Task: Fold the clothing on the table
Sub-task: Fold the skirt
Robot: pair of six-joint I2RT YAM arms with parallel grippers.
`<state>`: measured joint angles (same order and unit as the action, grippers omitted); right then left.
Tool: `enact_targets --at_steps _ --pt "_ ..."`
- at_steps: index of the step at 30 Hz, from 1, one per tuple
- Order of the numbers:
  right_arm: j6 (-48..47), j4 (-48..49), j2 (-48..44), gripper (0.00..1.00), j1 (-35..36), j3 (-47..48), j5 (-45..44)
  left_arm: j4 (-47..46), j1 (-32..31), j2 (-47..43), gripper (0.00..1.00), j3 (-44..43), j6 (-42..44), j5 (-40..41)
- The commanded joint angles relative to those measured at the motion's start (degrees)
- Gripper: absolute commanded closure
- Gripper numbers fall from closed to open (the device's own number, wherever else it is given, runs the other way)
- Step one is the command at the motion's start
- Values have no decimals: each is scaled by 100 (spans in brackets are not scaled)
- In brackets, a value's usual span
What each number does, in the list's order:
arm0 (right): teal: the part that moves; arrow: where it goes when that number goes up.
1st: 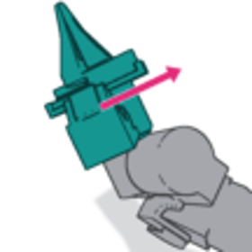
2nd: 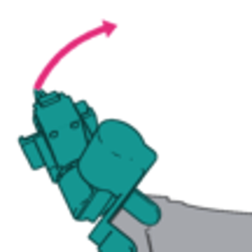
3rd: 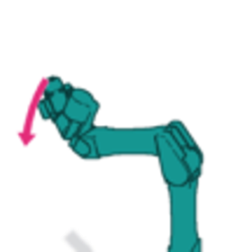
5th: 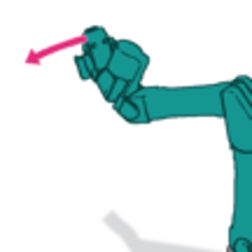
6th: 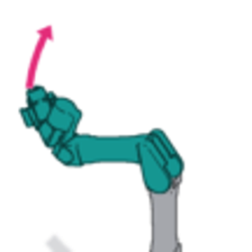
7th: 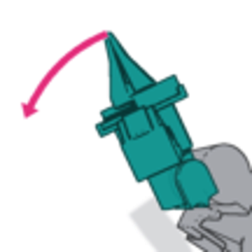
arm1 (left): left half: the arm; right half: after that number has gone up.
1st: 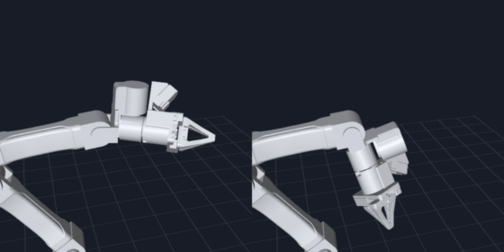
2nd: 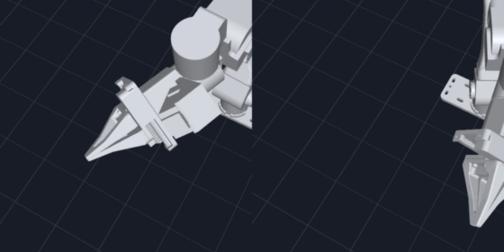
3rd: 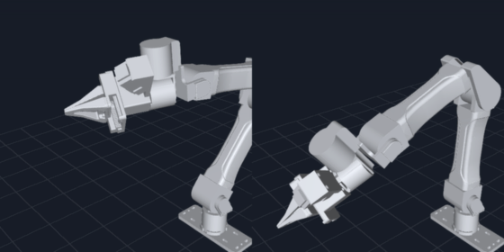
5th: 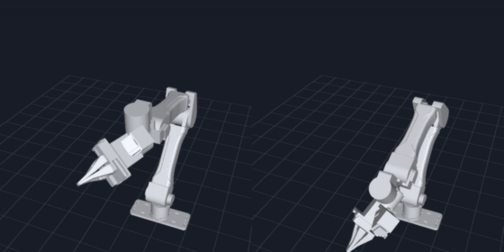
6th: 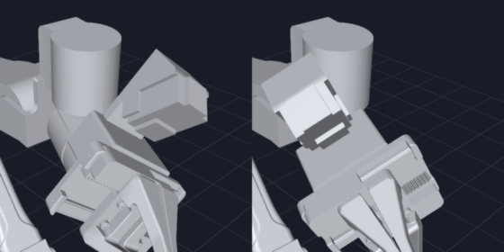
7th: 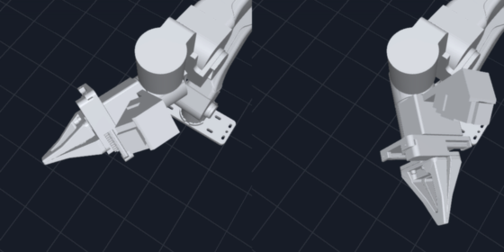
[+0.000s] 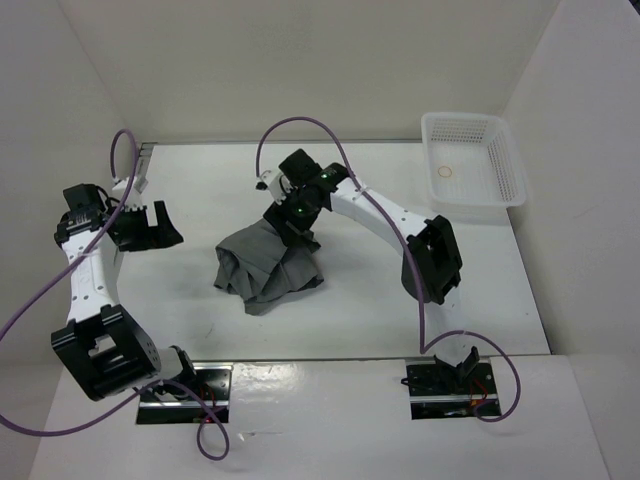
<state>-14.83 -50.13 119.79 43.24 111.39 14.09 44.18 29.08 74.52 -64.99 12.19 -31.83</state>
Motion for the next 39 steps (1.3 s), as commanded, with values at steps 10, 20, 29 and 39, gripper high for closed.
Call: enact_targets --at_steps 10,20,29,39 --pt "42 -146 633 29 44 743 516 -41 238 -17 1 285 258 -121" --pt "42 -322 801 76 96 1025 683 -41 397 89 1 285 364 -350" --pt "-64 -620 739 90 473 1077 920 11 502 150 1 285 416 -455" --pt "-222 -832 932 90 1019 1192 1246 64 502 203 1 285 469 -508"
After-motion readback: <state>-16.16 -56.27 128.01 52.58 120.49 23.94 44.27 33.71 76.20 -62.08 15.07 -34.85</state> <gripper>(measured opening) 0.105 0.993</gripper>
